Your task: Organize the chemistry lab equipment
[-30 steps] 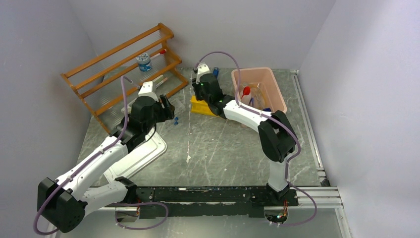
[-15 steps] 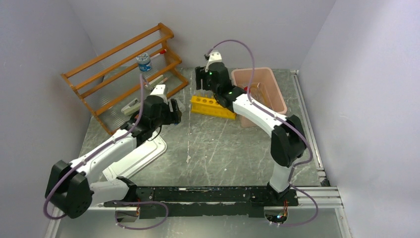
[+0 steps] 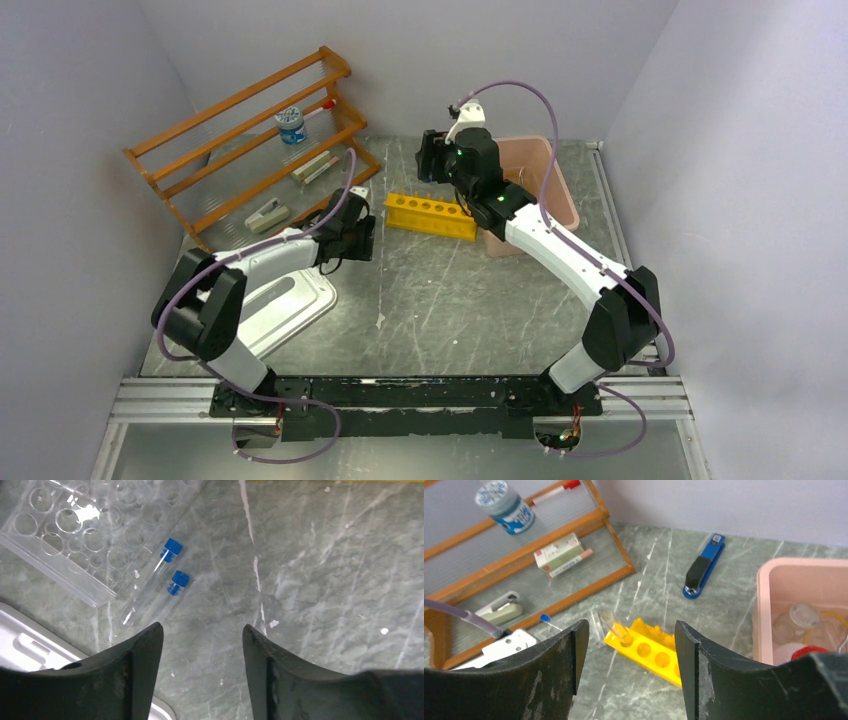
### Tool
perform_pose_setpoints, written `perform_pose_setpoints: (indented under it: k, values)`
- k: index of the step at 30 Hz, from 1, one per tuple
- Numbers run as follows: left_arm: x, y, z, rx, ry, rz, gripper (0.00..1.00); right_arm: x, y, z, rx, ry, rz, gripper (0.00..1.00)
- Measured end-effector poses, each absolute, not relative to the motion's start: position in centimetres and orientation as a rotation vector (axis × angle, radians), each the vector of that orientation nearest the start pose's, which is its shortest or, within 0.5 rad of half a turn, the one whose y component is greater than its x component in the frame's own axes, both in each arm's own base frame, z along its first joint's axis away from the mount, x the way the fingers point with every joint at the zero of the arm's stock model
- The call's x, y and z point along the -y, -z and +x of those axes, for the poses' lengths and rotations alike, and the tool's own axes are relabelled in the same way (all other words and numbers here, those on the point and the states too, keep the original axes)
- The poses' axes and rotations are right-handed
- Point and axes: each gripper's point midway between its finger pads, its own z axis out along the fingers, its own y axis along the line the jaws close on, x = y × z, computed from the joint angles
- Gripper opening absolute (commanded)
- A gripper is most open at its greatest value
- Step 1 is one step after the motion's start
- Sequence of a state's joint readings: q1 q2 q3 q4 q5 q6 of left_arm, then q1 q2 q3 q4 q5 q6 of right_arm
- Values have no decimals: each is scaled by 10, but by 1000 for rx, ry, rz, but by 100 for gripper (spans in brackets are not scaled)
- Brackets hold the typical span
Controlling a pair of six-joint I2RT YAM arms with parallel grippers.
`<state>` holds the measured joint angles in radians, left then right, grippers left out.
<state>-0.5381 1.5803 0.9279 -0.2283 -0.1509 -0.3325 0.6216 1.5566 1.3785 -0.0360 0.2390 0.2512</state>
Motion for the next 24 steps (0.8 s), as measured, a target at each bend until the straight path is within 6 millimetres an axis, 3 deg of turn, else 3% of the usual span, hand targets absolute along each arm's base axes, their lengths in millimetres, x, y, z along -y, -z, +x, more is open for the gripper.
perform_pose_setpoints:
  k: [3, 7, 11, 18, 24]
  values:
    - [181, -55, 341, -2448, 146, 215, 64, -261, -285, 423, -1830, -401, -156, 66]
    - [179, -51, 348, -2448, 100, 247, 53, -257, -273, 421, -1865, -388, -151, 66]
    - [176, -37, 347, -2478, 61, 278, 49, -256, -272, 421, -1869, -391, -145, 65]
    - [172, -28, 346, -2497, 25, 305, 53, -257, -272, 421, -1871, -400, -140, 64]
    - [168, -18, 345, -2517, -5, 315, 45, -257, -272, 420, -1873, -402, -141, 64]
